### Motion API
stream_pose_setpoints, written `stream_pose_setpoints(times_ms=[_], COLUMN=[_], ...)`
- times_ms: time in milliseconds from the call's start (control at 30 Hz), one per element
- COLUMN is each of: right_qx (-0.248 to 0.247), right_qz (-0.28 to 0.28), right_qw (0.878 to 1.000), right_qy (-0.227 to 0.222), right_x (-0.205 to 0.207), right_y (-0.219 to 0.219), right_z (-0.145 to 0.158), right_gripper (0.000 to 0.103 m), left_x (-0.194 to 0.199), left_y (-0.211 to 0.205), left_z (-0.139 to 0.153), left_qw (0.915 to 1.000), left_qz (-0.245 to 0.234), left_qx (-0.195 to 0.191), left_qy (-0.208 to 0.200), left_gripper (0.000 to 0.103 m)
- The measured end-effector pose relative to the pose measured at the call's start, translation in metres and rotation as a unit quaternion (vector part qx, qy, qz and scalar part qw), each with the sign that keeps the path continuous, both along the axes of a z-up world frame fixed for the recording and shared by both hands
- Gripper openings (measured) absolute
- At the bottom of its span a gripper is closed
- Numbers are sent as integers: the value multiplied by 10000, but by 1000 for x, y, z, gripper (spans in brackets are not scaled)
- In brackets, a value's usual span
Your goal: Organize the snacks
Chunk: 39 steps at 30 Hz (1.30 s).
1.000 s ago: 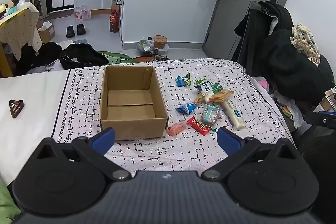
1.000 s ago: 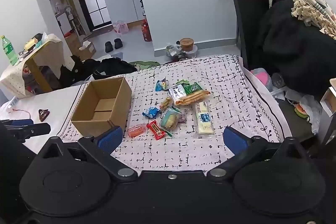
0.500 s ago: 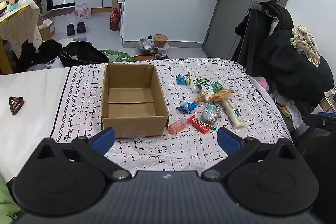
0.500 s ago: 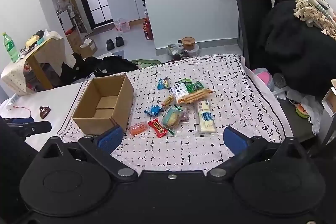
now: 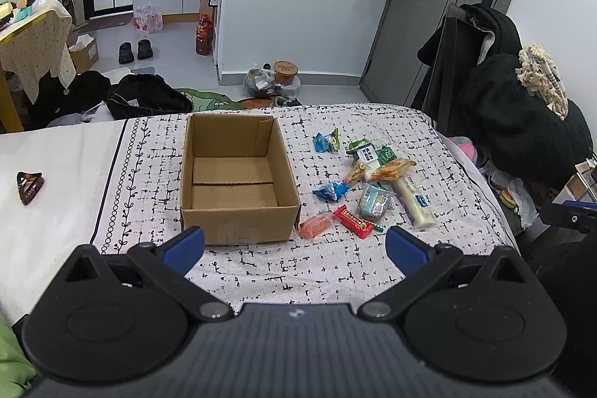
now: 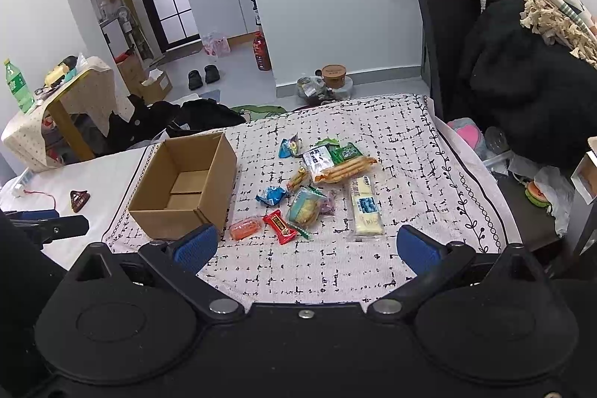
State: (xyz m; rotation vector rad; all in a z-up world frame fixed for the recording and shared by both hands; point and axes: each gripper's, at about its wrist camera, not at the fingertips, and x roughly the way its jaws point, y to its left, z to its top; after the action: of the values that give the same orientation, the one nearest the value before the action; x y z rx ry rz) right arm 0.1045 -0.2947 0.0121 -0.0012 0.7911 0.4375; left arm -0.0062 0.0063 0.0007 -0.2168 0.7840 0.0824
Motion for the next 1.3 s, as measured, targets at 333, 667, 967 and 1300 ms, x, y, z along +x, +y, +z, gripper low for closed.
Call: stream_pose_setpoints(times_ms=[333,667,967,1300], right_qx=[-27,-45,-26,-10], right_qz=[-28,-64,-112,-97], right_qw=[10000,10000,9999,9999], right_qy=[9,-17,-26,-24], right_x=[3,2,6,8], right_y=[-2,-3,-5,-4], right_z=[1,3,6,6], right_gripper=[103,103,103,103], left_x=[0,1,2,2], left_y=[-1,0,1,0], left_z=[2,3,4,5], left_qw=[10000,9999,9999,9999], left_qz=[-24,16,15,8], left_qx=[-6,13,1,22], left_qy=[-55,-104,-102,-140], left_gripper=[103,103,103,103])
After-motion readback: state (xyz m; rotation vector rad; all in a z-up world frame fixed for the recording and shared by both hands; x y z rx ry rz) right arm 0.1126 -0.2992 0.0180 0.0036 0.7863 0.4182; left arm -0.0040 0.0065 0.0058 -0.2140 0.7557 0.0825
